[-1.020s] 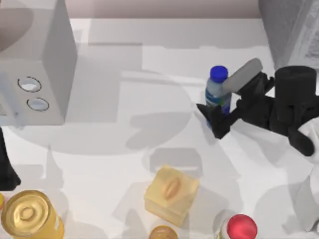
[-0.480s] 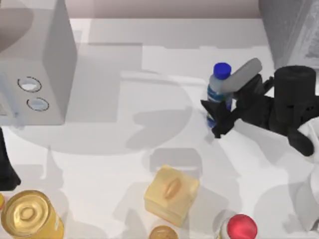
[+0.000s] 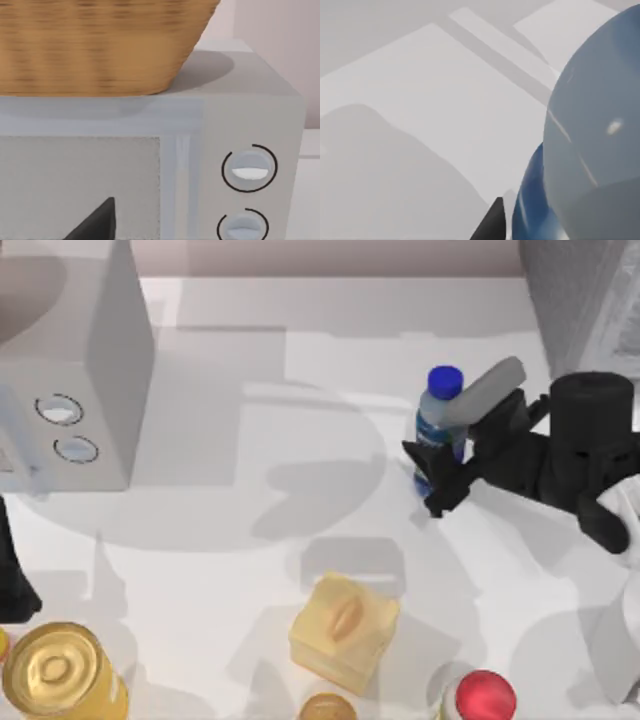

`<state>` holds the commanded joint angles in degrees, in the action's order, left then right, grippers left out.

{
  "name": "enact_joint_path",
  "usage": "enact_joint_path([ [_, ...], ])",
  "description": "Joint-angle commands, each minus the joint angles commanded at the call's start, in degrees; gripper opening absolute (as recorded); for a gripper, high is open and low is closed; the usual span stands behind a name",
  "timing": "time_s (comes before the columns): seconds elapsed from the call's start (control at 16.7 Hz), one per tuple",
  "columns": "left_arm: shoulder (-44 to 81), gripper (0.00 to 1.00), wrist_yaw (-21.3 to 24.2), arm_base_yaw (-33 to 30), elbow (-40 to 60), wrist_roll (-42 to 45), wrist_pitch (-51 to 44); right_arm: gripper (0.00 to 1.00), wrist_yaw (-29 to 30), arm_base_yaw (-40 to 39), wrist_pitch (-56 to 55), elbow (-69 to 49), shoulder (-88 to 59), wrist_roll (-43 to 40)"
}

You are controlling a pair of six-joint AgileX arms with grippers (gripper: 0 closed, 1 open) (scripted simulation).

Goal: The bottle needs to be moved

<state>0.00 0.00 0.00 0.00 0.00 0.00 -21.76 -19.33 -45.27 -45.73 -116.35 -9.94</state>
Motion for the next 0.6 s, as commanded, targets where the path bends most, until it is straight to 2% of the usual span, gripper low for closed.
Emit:
enact_joint_path([
  [0.3,0.0,1.0,0.0,0.0,0.0,0.0,0.0,0.0,0.19,2.88,-0.59,-0.26,3.38,0.52],
  [0.6,0.0,1.0,0.0,0.0,0.0,0.0,0.0,0.0,0.92,13.82,-2.89,1.89,13.73,2.01],
])
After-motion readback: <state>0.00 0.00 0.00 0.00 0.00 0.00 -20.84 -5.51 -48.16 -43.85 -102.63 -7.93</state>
